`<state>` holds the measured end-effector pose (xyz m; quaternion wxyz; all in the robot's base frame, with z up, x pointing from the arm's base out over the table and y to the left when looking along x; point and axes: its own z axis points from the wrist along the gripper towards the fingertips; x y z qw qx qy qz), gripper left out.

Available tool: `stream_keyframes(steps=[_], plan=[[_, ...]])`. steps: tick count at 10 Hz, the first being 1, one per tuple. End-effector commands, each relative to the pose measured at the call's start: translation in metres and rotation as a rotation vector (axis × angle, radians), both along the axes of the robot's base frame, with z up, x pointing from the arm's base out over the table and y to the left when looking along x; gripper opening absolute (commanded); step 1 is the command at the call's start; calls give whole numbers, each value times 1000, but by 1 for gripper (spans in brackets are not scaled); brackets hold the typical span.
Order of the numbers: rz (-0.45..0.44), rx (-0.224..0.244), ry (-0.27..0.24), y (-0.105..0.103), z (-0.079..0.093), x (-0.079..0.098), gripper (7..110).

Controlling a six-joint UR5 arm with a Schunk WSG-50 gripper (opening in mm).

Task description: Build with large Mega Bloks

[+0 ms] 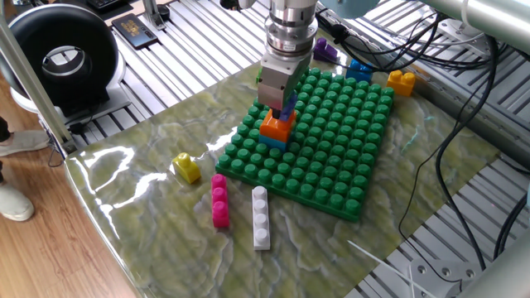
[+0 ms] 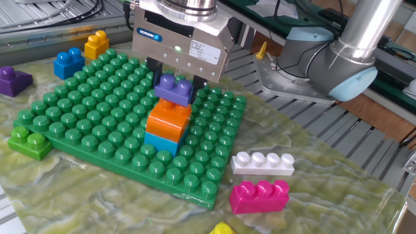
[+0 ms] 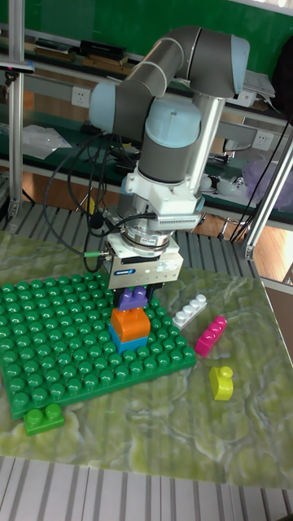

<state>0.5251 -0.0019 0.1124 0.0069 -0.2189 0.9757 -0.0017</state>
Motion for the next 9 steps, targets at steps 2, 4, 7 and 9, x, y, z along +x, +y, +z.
stream_keyframes(steps=[2, 4, 7, 9], plan=[[14, 32, -5, 6, -2, 0, 7], [10, 40, -6, 9, -2, 1, 7], [14, 38, -6, 5, -4, 1, 7], [15, 41, -8, 5, -4, 1, 7]])
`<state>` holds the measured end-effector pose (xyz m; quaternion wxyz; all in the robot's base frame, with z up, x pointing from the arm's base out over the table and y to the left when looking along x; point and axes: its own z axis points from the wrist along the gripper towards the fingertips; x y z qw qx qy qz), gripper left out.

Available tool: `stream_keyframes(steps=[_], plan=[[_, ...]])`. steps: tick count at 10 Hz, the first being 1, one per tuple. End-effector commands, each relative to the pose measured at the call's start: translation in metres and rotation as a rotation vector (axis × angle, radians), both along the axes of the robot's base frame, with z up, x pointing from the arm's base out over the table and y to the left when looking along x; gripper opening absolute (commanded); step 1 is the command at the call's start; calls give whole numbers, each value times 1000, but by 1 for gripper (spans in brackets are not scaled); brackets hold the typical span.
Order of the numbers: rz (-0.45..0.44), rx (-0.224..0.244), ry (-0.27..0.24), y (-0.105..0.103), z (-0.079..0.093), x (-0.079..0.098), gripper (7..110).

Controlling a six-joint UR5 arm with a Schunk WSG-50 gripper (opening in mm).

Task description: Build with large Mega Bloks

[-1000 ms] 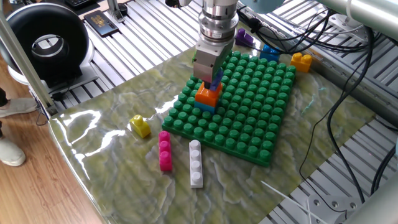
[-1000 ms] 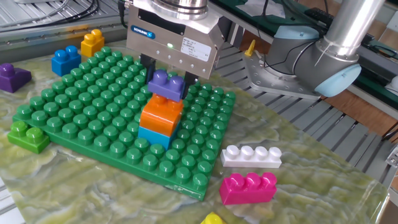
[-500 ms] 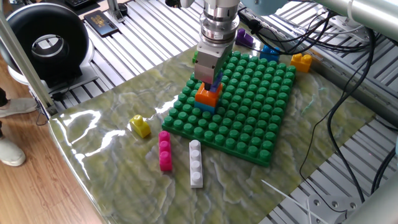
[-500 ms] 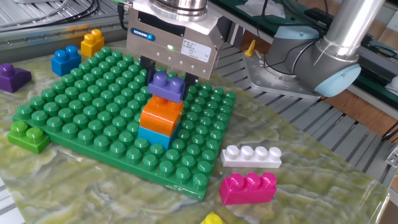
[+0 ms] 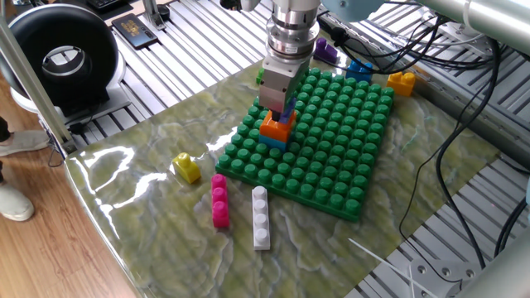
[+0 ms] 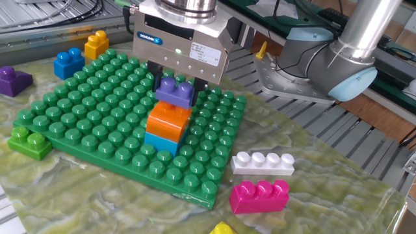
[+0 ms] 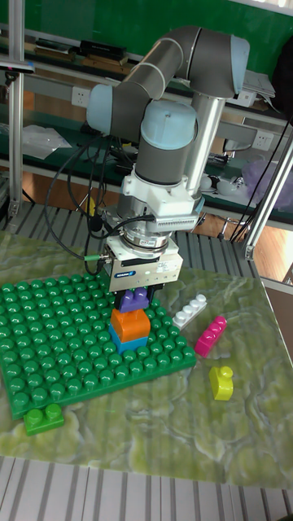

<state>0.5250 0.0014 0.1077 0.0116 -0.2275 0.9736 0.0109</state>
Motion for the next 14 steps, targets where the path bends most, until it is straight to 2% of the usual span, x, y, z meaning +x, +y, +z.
stream_keyframes(steps=[1, 14], plan=[[0, 16, -4, 2, 0, 1, 7], [-14, 6, -1, 2, -5, 2, 7]])
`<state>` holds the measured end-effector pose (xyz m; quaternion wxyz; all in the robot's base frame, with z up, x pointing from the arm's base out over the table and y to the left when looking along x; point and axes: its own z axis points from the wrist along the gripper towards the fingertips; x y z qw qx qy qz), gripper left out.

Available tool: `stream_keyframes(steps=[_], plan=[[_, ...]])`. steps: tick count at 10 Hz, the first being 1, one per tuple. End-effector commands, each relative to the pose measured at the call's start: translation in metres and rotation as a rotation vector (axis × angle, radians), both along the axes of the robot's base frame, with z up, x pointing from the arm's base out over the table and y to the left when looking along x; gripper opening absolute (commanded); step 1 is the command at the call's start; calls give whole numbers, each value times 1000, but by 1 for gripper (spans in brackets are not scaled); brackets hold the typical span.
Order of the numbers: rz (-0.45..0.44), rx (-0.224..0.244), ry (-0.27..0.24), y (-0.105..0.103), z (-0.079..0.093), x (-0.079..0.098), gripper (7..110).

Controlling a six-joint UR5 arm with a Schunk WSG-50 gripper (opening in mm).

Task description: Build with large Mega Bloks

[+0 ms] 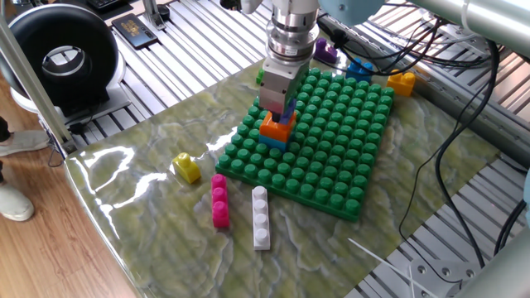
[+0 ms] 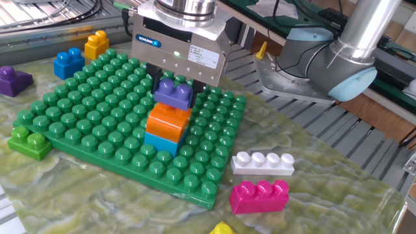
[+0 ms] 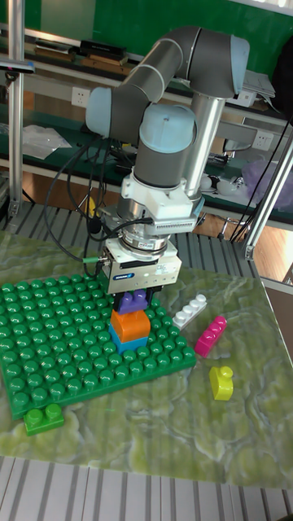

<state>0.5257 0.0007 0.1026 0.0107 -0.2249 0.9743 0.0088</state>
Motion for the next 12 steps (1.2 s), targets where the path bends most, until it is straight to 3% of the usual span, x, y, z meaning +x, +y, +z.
stream_keyframes(steps=[1, 12], plan=[[-7, 10, -2, 2, -1, 1, 7], [-6, 16, 15, 4, -9, -3, 7]])
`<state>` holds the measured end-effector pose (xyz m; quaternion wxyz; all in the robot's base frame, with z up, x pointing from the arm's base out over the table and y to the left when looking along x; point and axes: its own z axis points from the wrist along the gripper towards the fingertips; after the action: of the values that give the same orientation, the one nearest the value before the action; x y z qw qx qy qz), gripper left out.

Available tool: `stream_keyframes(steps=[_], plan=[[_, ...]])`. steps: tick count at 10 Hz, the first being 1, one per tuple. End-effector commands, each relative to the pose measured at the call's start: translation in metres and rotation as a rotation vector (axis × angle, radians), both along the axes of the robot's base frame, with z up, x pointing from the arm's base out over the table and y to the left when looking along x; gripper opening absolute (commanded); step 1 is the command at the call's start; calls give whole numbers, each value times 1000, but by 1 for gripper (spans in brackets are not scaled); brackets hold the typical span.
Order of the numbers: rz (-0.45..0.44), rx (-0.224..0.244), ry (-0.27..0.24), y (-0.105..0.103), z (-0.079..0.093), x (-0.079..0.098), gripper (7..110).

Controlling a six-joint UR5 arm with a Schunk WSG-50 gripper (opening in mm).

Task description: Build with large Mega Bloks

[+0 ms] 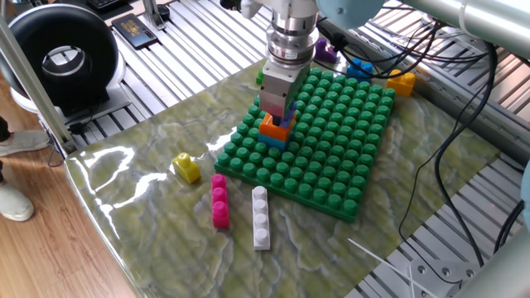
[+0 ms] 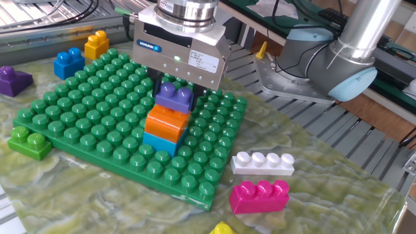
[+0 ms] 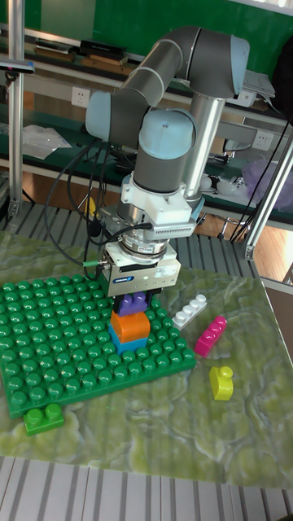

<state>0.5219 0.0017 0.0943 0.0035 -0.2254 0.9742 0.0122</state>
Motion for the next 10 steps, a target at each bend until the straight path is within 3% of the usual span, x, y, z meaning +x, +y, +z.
stream_keyframes(steps=[1, 10], plan=[[-8, 16, 0, 3, -2, 1, 7], [1, 30, 19, 4, -5, -3, 7]])
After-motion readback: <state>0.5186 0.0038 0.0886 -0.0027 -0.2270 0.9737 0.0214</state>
